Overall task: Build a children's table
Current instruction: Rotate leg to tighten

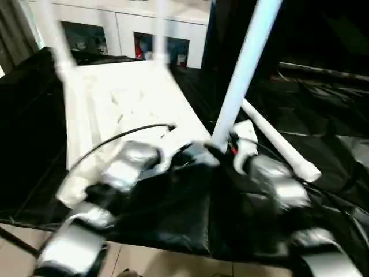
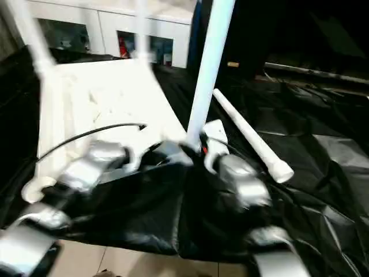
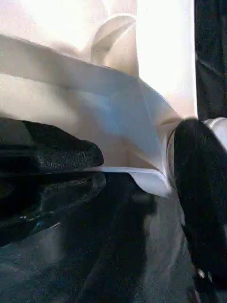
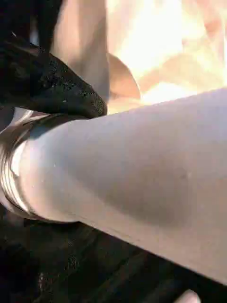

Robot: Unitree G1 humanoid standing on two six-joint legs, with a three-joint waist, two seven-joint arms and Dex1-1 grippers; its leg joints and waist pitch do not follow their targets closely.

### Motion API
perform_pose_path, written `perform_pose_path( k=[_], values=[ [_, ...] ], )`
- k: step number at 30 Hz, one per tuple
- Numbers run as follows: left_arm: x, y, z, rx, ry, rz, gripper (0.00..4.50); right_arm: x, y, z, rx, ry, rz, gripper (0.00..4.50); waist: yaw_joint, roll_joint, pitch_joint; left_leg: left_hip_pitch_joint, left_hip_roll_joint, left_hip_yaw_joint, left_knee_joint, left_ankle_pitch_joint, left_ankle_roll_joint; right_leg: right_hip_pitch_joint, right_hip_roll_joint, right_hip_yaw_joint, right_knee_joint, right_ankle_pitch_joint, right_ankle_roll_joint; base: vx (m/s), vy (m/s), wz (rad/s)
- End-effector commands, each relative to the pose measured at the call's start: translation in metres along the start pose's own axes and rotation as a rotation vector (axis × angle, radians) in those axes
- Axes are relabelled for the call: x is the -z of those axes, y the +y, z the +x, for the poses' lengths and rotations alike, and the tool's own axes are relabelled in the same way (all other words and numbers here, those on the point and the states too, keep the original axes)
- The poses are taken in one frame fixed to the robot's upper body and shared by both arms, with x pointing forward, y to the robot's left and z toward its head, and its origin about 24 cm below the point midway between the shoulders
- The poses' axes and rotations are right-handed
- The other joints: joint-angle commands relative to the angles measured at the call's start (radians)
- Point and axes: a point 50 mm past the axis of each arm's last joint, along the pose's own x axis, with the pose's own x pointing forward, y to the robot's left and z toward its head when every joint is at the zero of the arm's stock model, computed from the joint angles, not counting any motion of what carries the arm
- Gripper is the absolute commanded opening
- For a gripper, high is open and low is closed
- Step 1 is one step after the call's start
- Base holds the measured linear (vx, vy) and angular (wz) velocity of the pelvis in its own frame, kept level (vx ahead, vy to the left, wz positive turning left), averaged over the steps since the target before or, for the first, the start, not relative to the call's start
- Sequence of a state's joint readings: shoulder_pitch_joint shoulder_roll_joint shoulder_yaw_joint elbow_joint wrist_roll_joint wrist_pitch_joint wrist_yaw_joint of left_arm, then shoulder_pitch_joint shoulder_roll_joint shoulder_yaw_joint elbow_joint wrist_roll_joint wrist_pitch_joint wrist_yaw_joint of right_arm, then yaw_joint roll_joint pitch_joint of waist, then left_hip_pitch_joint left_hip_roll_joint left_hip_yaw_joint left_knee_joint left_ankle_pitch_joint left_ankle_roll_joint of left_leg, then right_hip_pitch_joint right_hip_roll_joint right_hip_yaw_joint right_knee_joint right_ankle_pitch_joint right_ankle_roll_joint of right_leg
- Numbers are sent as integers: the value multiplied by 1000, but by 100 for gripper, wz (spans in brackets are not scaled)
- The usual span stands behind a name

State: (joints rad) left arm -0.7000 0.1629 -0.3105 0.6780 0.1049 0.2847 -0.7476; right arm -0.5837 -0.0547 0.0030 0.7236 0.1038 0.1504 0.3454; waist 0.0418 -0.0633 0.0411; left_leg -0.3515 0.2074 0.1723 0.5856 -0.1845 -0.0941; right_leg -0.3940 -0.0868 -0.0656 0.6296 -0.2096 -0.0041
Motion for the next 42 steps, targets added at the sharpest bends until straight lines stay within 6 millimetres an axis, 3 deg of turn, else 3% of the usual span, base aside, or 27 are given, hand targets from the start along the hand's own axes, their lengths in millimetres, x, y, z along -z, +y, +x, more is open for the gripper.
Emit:
perform_pose_path(
  k=[1, 2, 5, 7, 12, 14, 22, 25, 30, 35, 42],
  values=[
    [-14, -1, 6, -44, -28, 23, 0, 36, 23, 2, -73, 154, 44, 272, -1, 13, -49, 0, 19, -6, -77, -284, -20, 36, -48, 45, -99, -280, -161, 0, 0, 0],
    [-15, -3, 7, -31, -31, 27, 0, 34, 25, 4, -81, 144, 53, 342, -1, 13, -49, -1, 19, -5, -77, -277, -12, 38, -48, 46, -98, -257, -166, 0, 0, 0],
    [-13, -4, 7, -20, -29, 32, 0, 31, 28, 6, -104, 129, 63, 344, -2, 13, -50, -3, 19, -4, -77, -268, -2, 39, -48, 45, -97, -241, -173, 0, 0, 0],
    [-10, -2, 5, -16, -30, 37, 0, 26, 26, 6, -123, 107, 16, 373, -3, 10, -51, -3, 20, -3, -76, -253, 4, 39, -50, 45, -95, -223, -181, 0, 0, 0],
    [-6, 2, -6, 47, -66, 41, 0, 11, 18, -1, -257, 50, -70, 373, -4, 8, -50, -9, 20, -3, -76, -248, 21, 44, -49, 44, -97, -235, -176, 0, 0, 0],
    [-4, 2, -10, 69, -72, 53, 0, 8, 14, -6, -307, 46, -114, 373, -1, 7, -52, -10, 21, -1, -72, -227, 31, 45, -50, 46, -93, -199, -183, 0, 0, 0],
    [6, -3, -32, 273, -98, 133, 0, -5, -6, -32, -509, 27, -231, 373, 3, 9, -58, -12, 25, 1, -66, -115, 79, 52, -48, 45, -71, -8, -245, 0, 0, 0],
    [10, -4, -40, 319, -100, 145, 0, -5, -11, -45, -608, 71, -285, 373, 6, 12, -57, -4, 27, 6, -62, -111, 101, 47, -46, 46, -67, 42, -278, 0, 0, 0],
    [12, -5, -48, 371, -96, 151, 0, -8, -10, -52, -682, 59, -275, 373, 14, 13, -54, -5, 28, 5, -66, -148, 81, 48, -50, 46, -70, -21, -270, 0, 0, 0],
    [12, -7, -50, 390, -92, 154, 0, -7, -8, -53, -698, 64, -284, 373, 18, 14, -56, -3, 27, 5, -65, -132, 71, 47, -48, 46, -68, -3, -268, 0, 0, 0],
    [13, -7, -51, 394, -87, 155, 0, -4, -5, -54, -719, 67, -255, 324, 18, 13, -57, -5, 25, 5, -64, -120, 69, 49, -47, 46, -65, 12, -266, 0, 0, 0]
  ],
)
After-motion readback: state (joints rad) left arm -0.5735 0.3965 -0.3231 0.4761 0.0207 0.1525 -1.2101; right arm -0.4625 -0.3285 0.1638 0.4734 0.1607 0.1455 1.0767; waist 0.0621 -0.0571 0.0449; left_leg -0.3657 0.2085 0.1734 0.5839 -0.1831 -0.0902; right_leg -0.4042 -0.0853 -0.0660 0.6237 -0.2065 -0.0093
